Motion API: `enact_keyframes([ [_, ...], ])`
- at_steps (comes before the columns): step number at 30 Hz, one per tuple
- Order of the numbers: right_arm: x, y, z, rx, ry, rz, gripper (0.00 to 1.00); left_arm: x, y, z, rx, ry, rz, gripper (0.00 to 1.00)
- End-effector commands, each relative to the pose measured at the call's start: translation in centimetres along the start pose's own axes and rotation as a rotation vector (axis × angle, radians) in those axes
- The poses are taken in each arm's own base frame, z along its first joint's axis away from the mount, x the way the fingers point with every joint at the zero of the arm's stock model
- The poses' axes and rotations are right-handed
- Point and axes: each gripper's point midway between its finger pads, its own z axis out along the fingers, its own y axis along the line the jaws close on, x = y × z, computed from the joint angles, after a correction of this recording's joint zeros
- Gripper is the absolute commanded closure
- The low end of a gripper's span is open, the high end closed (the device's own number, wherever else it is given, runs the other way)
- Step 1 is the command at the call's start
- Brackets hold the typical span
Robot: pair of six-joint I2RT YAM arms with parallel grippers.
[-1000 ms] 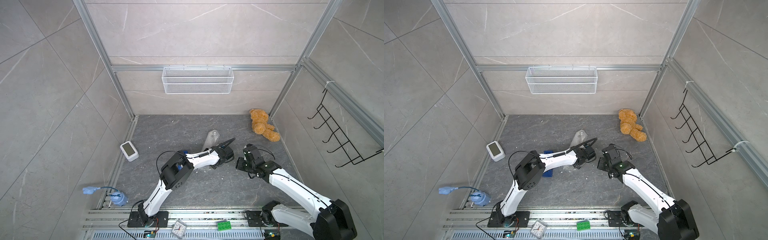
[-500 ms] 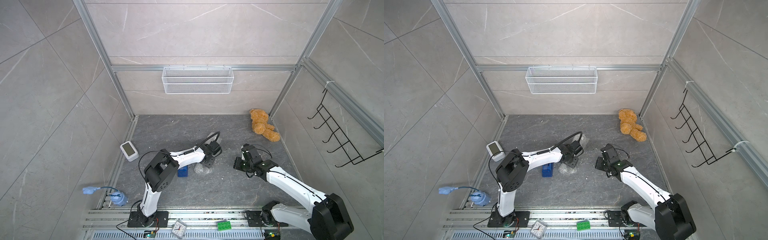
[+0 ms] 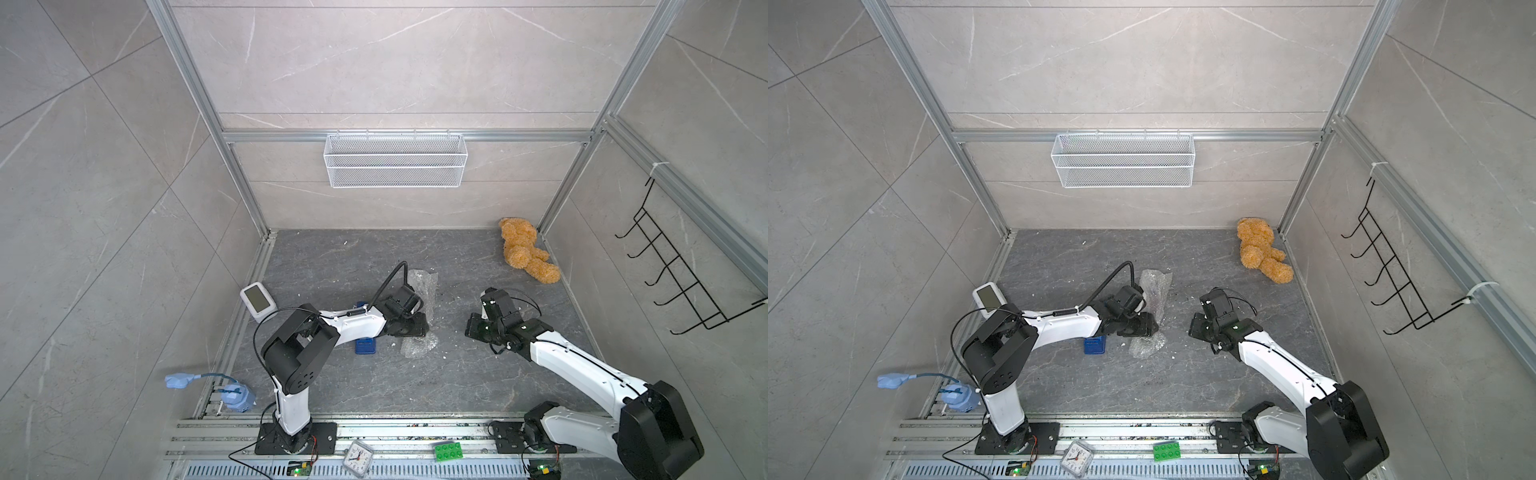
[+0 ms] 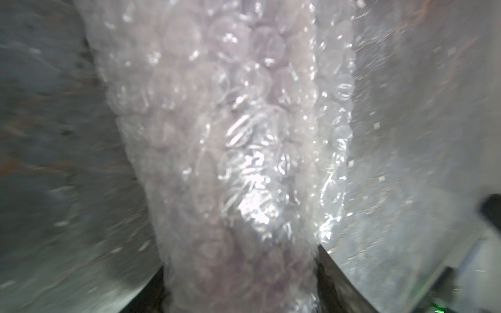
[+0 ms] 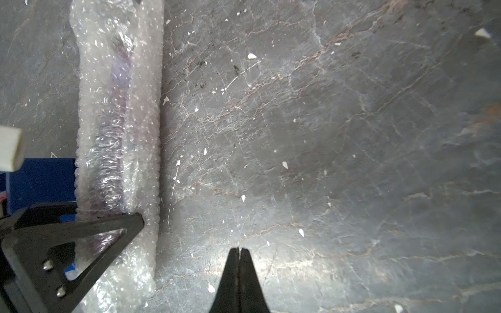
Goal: Wrap wine bottles in bubble wrap
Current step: Adjust the bubble wrap at the center of the board.
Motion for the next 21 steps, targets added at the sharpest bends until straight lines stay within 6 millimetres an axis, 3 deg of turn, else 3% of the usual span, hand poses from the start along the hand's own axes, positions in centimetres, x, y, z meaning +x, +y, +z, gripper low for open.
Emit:
enact_keyframes([
  [1, -0.2, 0.4, 0.4, -0.026, -0.002, 0.022, 1.0, -1.7, -5.5, -1.0, 0.259, -0.05, -0.042, 0.5],
  [5, -0.7, 1.3, 0.5, -0.061, -0.014, 0.019, 1.0, -1.6, -5.3, -0.8, 0.277, -0.055, -0.061, 0.48],
  [12, -1.1, 2.7, 2.8, -0.108, 0.019, 0.007, 1.0, -0.9, -1.4, -1.5, 0.177, -0.074, -0.121, 0.39],
  [16, -1.3, 4.0, 4.4, -0.147, 0.055, 0.004, 1.0, -0.3, -0.6, -1.9, 0.168, -0.073, -0.117, 0.33],
  [21, -2.4, 5.8, 5.0, -0.2, 0.061, -0.002, 1.0, -0.1, -0.3, -2.7, 0.16, -0.08, -0.094, 0.26],
])
